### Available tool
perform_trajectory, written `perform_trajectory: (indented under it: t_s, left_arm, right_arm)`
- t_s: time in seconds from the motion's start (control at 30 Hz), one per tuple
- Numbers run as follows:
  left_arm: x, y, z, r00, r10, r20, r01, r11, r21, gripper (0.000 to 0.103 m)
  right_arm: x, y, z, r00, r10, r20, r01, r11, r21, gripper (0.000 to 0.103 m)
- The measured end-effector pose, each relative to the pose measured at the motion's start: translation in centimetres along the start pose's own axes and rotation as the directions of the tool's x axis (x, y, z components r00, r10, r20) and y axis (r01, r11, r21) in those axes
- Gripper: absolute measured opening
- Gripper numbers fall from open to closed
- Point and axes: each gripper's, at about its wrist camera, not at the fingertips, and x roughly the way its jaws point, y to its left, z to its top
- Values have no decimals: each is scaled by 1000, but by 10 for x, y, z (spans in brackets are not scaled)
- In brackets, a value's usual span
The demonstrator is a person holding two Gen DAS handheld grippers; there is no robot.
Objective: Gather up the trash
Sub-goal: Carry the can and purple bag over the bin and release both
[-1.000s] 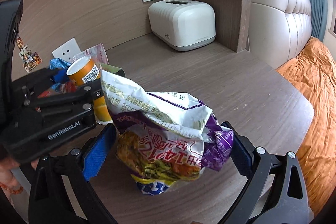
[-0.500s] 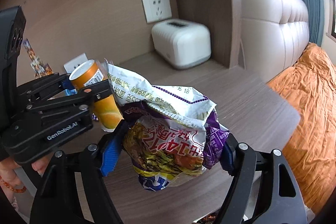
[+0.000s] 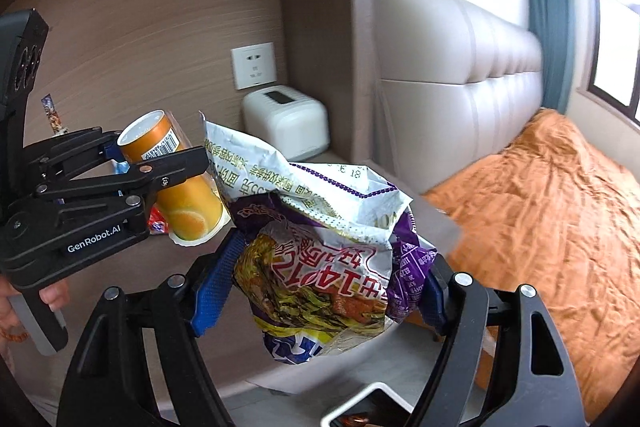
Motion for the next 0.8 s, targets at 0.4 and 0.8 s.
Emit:
perform_trajectory:
  t_s: [0.4,0.8]
  left_arm:
    - [20,-92,-18,976,-206,-74,214,968,128,40]
    - [81,-171,-80,904,-330,-271,389,899,204,40]
  right_arm:
    - [-38,-53,-59,981,-164,-102,169,985,46,77]
    - [-32,-97,-140,932,-245,-267,274,958,79,77]
